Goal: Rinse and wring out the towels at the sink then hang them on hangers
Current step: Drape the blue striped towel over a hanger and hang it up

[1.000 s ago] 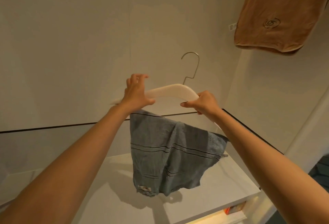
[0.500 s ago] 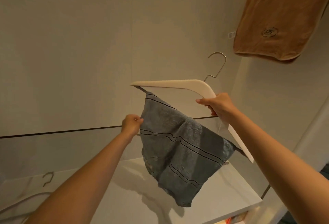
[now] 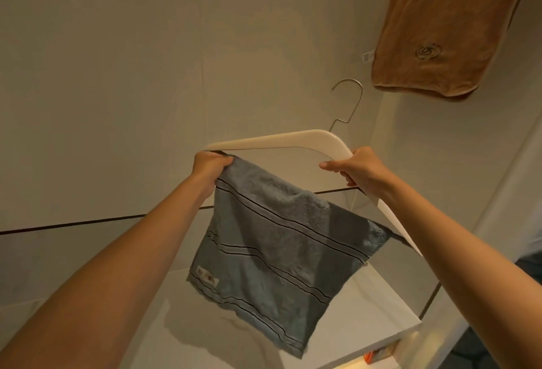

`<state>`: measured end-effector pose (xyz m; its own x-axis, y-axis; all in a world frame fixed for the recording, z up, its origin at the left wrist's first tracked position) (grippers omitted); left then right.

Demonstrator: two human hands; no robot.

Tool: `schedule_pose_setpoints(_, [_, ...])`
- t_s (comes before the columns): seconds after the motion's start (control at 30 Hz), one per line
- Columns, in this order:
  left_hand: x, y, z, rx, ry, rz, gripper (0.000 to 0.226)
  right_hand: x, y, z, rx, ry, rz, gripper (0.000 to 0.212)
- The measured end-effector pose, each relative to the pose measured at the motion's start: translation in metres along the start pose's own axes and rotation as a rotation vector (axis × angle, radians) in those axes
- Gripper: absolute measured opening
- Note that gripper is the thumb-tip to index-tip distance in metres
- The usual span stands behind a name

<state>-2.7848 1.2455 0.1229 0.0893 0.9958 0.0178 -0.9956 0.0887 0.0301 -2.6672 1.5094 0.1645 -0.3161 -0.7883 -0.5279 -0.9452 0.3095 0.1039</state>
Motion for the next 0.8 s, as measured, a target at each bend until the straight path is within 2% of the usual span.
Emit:
schedule_pose_setpoints(0.2, [0.009,-0.002,-0.017,-0.187,-0.316,-0.051,0.025,0.007,-0.001,-0.003,-0.001,-0.102,-0.050,0.026])
schedule_pose_setpoints(0.37, [-0.004,-0.003,-0.024,-0.191,-0.226,0.123,0.012,0.013,-0.002,-0.001,-0.008,-0.098,-0.105,0.035])
schedule_pose_setpoints(0.47, [-0.012,-0.004,-0.030,-0.201,-0.282,0.204,0.021,0.013,-0.001,0.002,-0.010,-0.094,-0.112,0.035])
schedule_pose_setpoints(0.63, [-0.027,-0.001,-0.037,-0.174,-0.069,0.273,0.038,0.014,0.000,0.010,-0.007,-0.094,-0.112,0.033])
schedule_pose_setpoints(0.7, [-0.034,-0.002,-0.034,-0.153,0.026,0.287,0.055,0.014,0.001,0.016,0.009,-0.080,-0.113,0.032])
schedule_pose_setpoints(0.77, [-0.038,-0.008,-0.023,-0.088,0.201,0.343,0.071,0.015,0.002,0.019,0.018,-0.069,-0.109,0.032])
schedule_pose_setpoints(0.8, [-0.036,-0.011,-0.012,-0.001,0.342,0.363,0.071,0.016,0.002,0.018,0.015,-0.070,-0.105,0.032])
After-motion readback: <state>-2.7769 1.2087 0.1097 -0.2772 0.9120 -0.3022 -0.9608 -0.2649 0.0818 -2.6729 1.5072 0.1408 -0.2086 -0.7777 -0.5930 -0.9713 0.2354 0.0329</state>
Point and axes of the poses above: each hand's wrist, its own y-axis towards the middle knuckle, its own x-axis out of the palm, z = x × y, the point moved 6 cm from there along y, towards the middle knuckle, and after that the axes turned 5 degrees about -z, right-handed, at the moved point
